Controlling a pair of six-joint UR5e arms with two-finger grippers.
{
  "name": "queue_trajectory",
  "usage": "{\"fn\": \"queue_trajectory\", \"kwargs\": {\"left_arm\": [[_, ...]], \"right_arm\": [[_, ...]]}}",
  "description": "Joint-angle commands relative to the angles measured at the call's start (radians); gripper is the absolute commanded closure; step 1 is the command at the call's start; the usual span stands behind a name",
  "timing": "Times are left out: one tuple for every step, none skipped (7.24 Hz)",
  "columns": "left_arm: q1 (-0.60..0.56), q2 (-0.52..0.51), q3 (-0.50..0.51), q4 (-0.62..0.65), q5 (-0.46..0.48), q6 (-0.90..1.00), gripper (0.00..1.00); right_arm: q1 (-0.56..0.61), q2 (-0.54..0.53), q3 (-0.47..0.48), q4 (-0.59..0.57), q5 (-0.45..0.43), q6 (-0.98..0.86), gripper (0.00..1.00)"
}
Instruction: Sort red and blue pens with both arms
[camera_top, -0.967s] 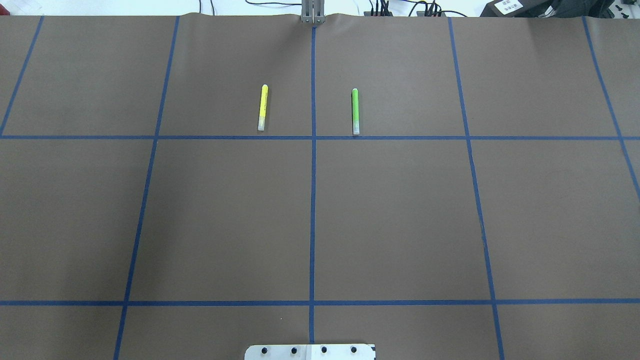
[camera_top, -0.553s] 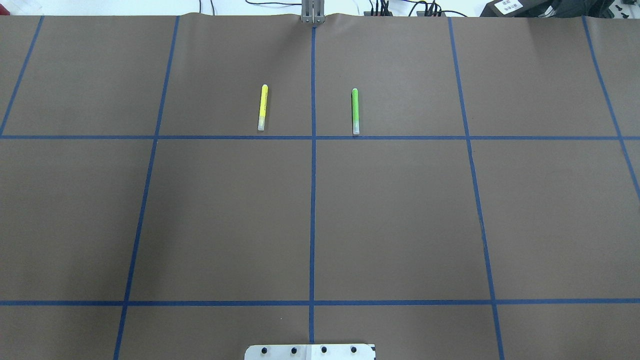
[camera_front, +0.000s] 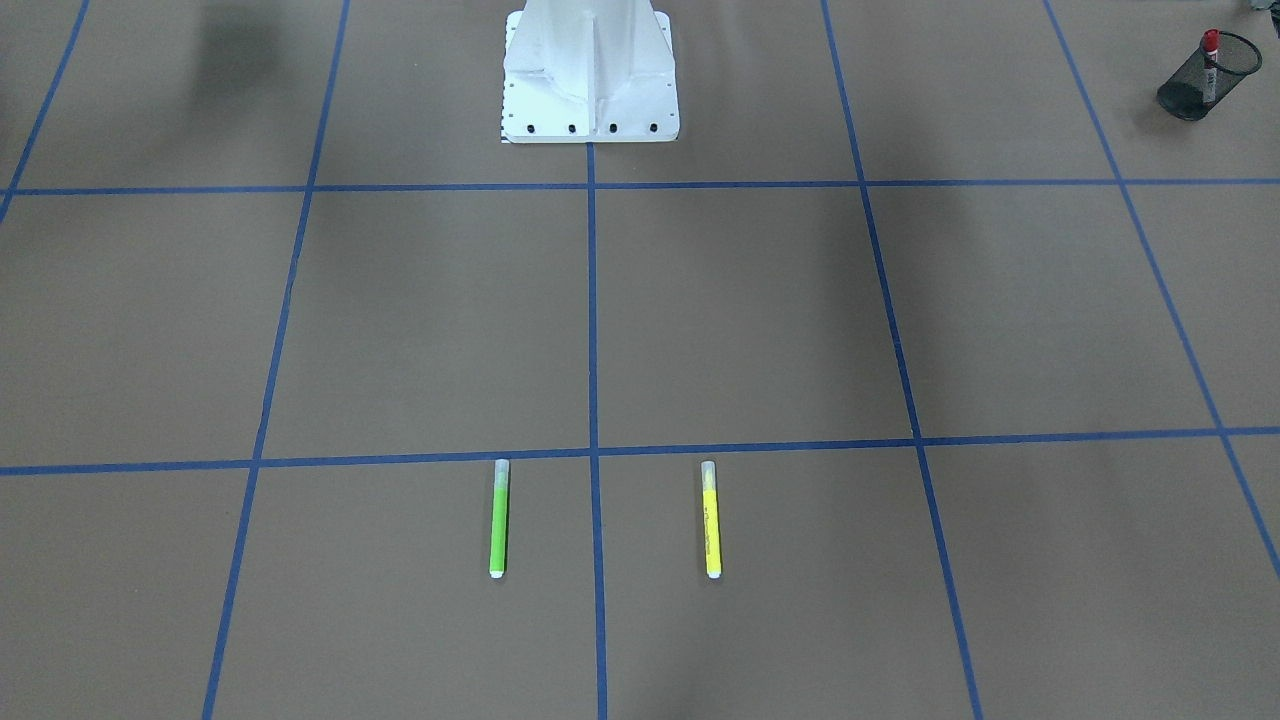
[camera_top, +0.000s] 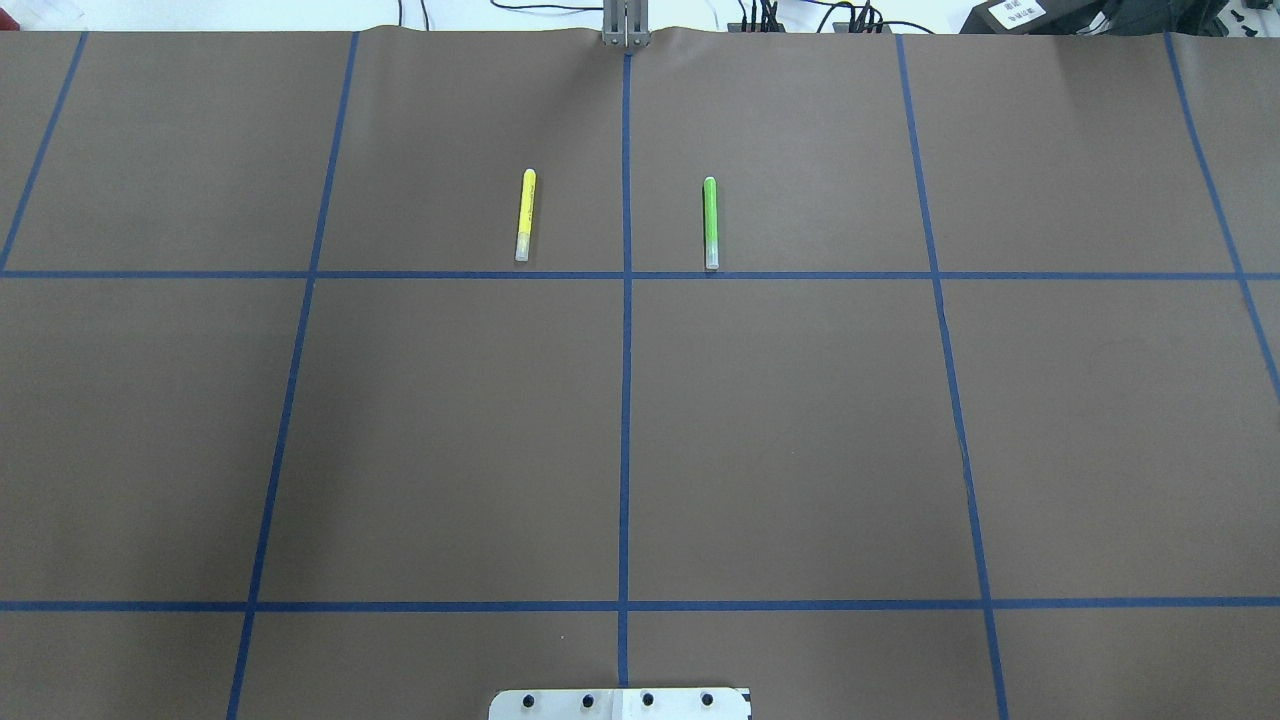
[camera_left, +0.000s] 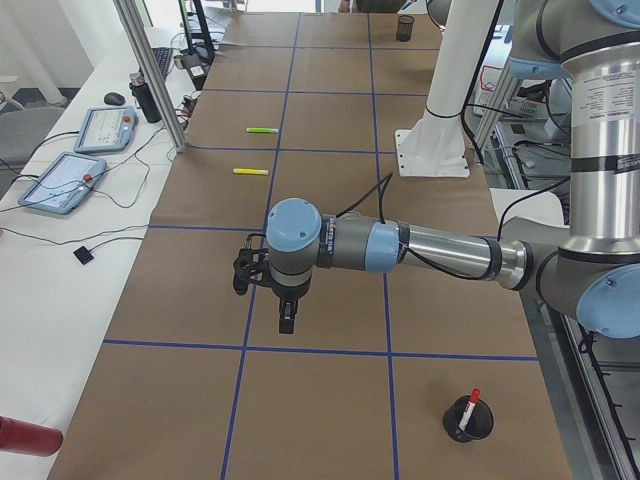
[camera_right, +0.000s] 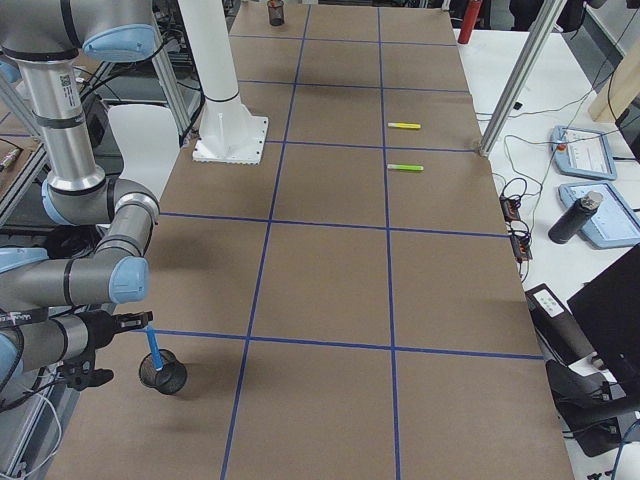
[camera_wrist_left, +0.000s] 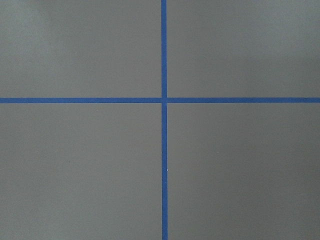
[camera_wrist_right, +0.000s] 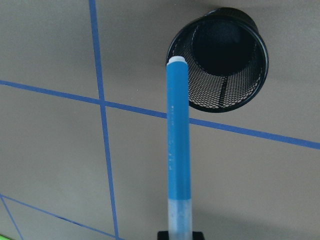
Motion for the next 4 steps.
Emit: {"fn": "queue_trajectory", "kwargs": {"left_arm": [[0.001, 0.001, 0.0, -0.002, -0.003, 0.0, 0.0], [0.001, 0.001, -0.001, -0.002, -0.003, 0.0, 0.0], [0.001, 0.001, -0.001, -0.003, -0.003, 0.0, 0.0], [0.001, 0.001, -0.003, -0.003, -0.003, 0.0, 0.0]], "right_arm": [[0.001, -0.005, -0.039, 0.003, 0.0, -0.014, 1.0], [0.006, 0.0, -0.071, 0.007, 0.0, -0.04, 1.0], [0.011, 0.006, -0.085, 0.011, 0.0, -0.048, 0.96], [0.011, 0.007, -0.088, 0.011, -0.002, -0.06, 0.41]]}}
